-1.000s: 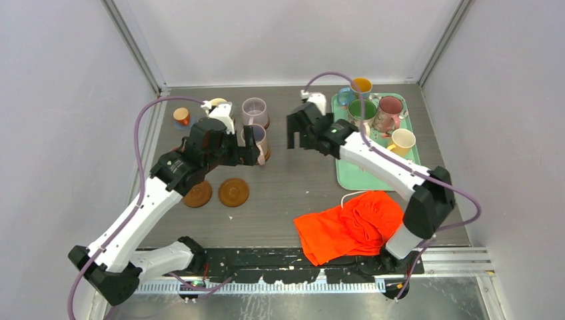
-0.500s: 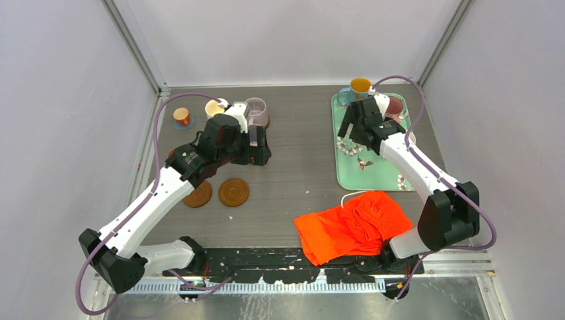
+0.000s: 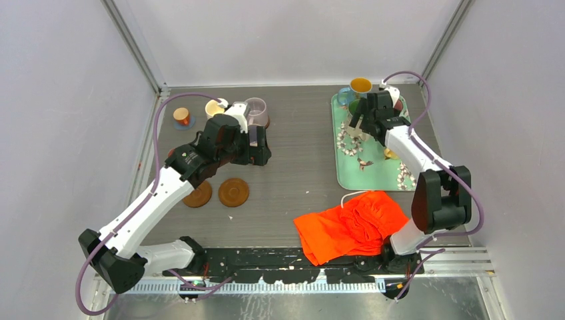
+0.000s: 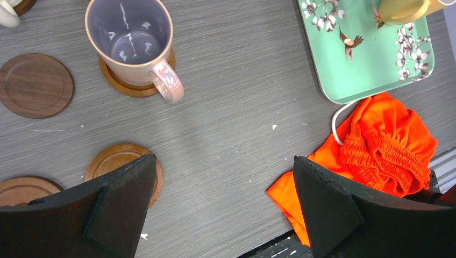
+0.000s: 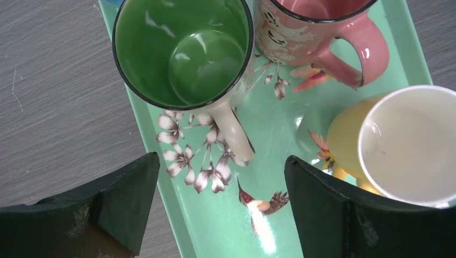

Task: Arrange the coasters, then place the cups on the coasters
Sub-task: Pick up the cup from the tray.

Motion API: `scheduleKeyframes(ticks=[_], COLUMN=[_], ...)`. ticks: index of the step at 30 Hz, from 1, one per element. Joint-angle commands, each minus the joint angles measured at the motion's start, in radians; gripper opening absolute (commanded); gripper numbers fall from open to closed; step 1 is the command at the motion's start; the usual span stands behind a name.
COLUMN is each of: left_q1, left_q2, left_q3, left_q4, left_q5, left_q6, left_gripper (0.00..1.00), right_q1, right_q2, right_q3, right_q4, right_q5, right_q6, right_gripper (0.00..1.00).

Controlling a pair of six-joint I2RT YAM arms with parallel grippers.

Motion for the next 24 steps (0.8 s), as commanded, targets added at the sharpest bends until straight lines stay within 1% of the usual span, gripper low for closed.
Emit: scheduleKeyframes(ticks=[1, 7, 9, 13, 18, 24], left_q1=[-0.004, -0.004, -0.004, -0.004, -0.004, -0.004], left_q2=[-0.028, -0.036, -0.038, -0.041, -0.041, -0.035], left_q3=[0.014, 0.011, 0.009, 0.001, 0.002, -0.002], left_q4=[0.022, 0.02, 0.019, 0.025, 0.025, 0.032], left_q5=[0.009, 0.008, 0.009, 0.014, 0.017, 0.022], left_q6=[0.006, 0.005, 0.003, -0.002, -0.005, -0.013], left_gripper=[1.0, 1.0, 1.0, 1.0, 1.0, 1.0], right_q1=[-0.013, -0.023, -0.022, -0.024, -0.023, -0.023], right_q2=[0.033, 0.085, 0.098, 0.125, 0.145, 0.138], right_q3=[0.022, 0.053, 0.051, 0.048, 0.058, 0.047], right_q4=[0.091, 0.083, 0.087, 0.102, 0.095, 0.084], right_q5=[-0.041, -0.066, -0.062, -0.061, -0.084, -0.092], right_q6=[-0.061, -0.074, -0.081, -0.086, -0.067, -0.033], right_gripper=[0.87, 0.72, 0.69, 0.67, 0.55, 0.37])
